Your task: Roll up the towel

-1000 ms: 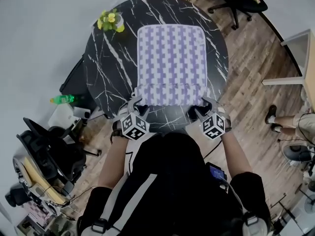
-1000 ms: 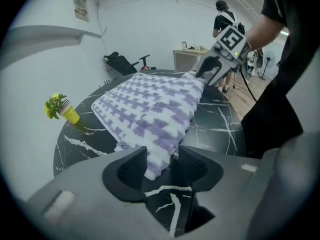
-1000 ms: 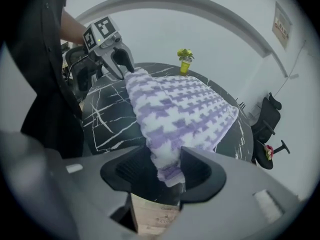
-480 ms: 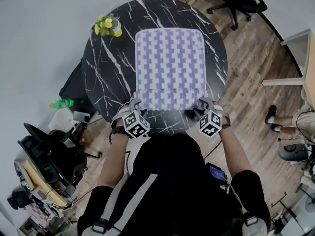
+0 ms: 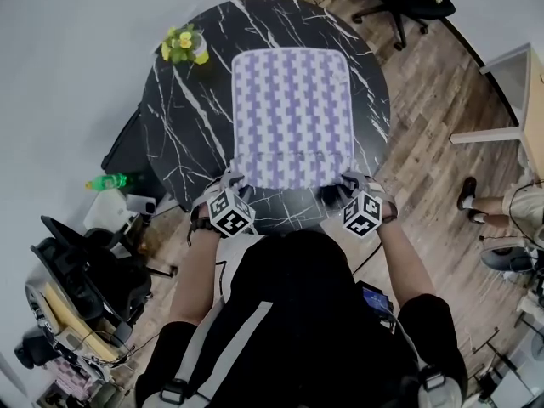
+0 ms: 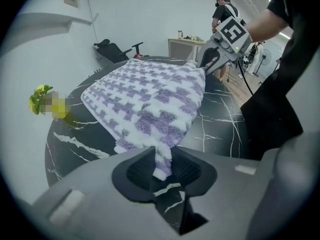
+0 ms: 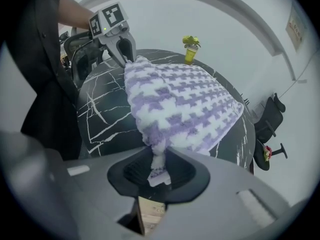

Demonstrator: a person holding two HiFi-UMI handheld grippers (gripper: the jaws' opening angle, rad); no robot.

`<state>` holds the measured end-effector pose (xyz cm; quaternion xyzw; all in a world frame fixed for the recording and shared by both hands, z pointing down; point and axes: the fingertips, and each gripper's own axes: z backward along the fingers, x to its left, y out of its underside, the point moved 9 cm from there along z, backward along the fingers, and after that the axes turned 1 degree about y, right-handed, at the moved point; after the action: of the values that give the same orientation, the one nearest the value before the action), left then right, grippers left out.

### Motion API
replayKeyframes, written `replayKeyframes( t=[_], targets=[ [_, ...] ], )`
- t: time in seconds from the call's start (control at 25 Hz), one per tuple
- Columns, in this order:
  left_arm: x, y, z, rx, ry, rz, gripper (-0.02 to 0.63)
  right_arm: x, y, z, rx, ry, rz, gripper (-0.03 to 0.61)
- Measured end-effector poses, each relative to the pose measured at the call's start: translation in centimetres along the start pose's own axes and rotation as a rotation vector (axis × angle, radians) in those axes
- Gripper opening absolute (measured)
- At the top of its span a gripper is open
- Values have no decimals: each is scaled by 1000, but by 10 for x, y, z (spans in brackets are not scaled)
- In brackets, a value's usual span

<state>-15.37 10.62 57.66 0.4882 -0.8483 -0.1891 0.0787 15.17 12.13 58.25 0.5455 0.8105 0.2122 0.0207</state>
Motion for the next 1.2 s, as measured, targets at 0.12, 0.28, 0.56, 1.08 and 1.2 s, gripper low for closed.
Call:
replayKeyframes(
  t=[0.12,0.28,0.56,1.08,1.2],
  targets=[
    [-12,8,6,-5,10,4,100,14,4,6,3,-10,-5,83],
    [-30,20,13,-16,20,8,98,33,10,13,4,-16,-12,84],
    [-47,36,18,-26,44,30,95,57,16,22,-12,-57,-48,83],
    [-8,12,36,-43,107,219,120,3,0,41,-104,-98,-153,115],
    [5,1,38,-48,79,235,123,-17,-7,41,-123,-92,-141,120]
  ],
)
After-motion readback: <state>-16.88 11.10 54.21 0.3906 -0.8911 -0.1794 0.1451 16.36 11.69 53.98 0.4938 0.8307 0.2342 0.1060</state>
